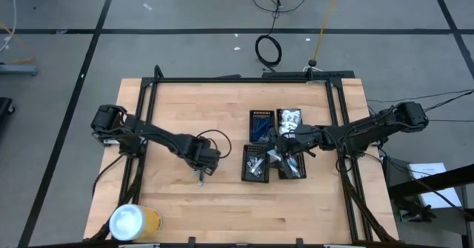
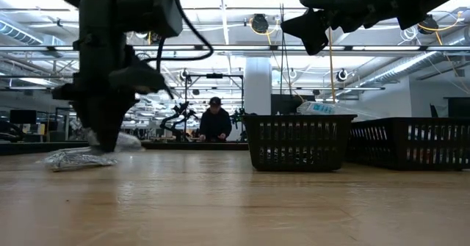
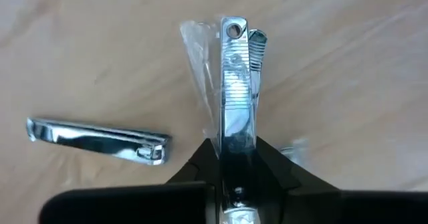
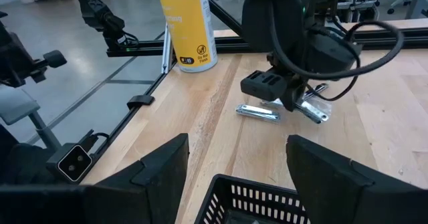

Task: Pick & Place Travel size toiletries
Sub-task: Put the nail cutter into the bottom left black basket

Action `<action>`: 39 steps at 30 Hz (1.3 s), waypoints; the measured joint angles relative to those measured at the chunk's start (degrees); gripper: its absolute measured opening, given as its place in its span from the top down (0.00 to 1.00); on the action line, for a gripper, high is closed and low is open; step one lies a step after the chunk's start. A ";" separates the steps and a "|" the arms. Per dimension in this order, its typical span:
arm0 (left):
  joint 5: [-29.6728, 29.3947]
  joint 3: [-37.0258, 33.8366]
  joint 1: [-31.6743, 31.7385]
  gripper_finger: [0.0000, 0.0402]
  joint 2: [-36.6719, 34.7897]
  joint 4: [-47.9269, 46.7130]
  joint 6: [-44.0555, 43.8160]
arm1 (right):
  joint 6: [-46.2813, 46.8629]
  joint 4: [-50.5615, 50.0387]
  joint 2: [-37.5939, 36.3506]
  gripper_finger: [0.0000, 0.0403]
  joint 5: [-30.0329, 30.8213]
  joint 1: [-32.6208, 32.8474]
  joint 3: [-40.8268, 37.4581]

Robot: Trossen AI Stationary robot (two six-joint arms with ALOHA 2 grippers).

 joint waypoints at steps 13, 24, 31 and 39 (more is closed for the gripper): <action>-8.31 9.96 -0.90 0.88 -0.13 -0.24 10.35 | 0.00 -1.41 0.02 0.41 0.02 0.00 0.00; -14.80 11.16 -1.53 0.90 -0.13 2.81 18.55 | -0.03 -1.27 0.02 0.41 0.50 0.00 0.00; -17.08 11.16 -3.10 0.90 -0.13 19.01 39.26 | -0.02 -5.44 -0.07 0.41 6.19 -0.03 0.04; -12.23 11.16 -3.60 0.90 -0.15 36.01 55.05 | -0.30 -7.09 -1.04 0.41 6.04 -0.10 0.04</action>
